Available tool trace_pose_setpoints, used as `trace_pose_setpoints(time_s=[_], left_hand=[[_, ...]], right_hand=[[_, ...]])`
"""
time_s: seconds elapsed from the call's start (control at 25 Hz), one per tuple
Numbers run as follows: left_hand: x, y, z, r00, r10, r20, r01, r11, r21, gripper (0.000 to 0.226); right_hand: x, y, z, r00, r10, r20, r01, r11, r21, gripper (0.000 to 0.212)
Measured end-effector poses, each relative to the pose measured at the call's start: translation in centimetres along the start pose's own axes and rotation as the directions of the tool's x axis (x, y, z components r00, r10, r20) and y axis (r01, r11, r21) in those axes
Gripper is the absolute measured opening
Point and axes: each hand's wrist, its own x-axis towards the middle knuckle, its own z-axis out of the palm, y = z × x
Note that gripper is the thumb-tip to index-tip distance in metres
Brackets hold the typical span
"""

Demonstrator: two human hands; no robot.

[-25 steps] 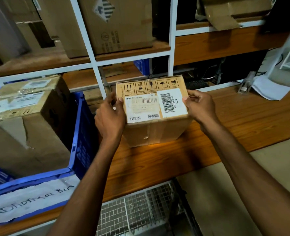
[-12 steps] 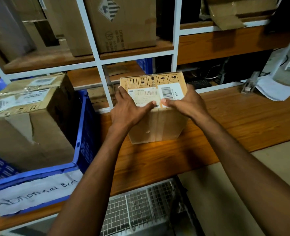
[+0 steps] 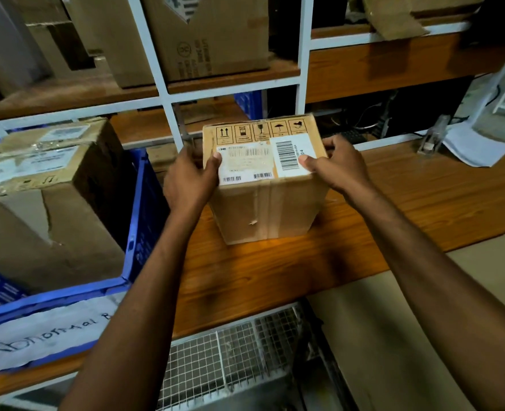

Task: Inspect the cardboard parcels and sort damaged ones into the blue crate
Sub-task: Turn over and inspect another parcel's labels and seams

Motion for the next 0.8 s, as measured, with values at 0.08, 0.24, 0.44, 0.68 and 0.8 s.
trace_pose_setpoints(time_s=[0.08, 0.24, 0.44, 0.68, 0.8], left_hand=[[0.3, 0.7, 0.4, 0.998, 0.044, -0.038, -0.039, 0.991, 0.129, 0.048], [1.4, 1.7, 0.7, 0.997, 0.074, -0.017, -0.066, 0.951, 0.303, 0.061], [0.3, 2.0, 2.2, 0.982, 0.072, 0.173, -0.129, 0.93, 0.344, 0.109], [1.6, 1.9, 1.2, 0.96, 0.063, 0.272, -0.134, 0.959, 0.251, 0.099], [1.2, 0.2, 0.5, 0.935, 0.072, 0.349, -0.071, 0.997, -0.015, 0.08]], right_hand=[[0.1, -0.6, 0.7, 0.998, -0.004, -0.061, -0.005, 0.988, -0.152, 0.067], [0.8, -2.0, 2.0, 0.991, 0.048, -0.123, -0.076, 0.97, -0.231, 0.091], [0.9, -2.5, 2.2, 0.997, 0.083, 0.008, -0.078, 0.967, -0.244, 0.109], [0.7, -1.5, 1.4, 0.996, 0.074, 0.057, -0.072, 0.996, -0.045, 0.086], [0.2, -0.8, 0.9, 0.997, 0.03, 0.07, -0.037, 0.994, 0.099, 0.064]])
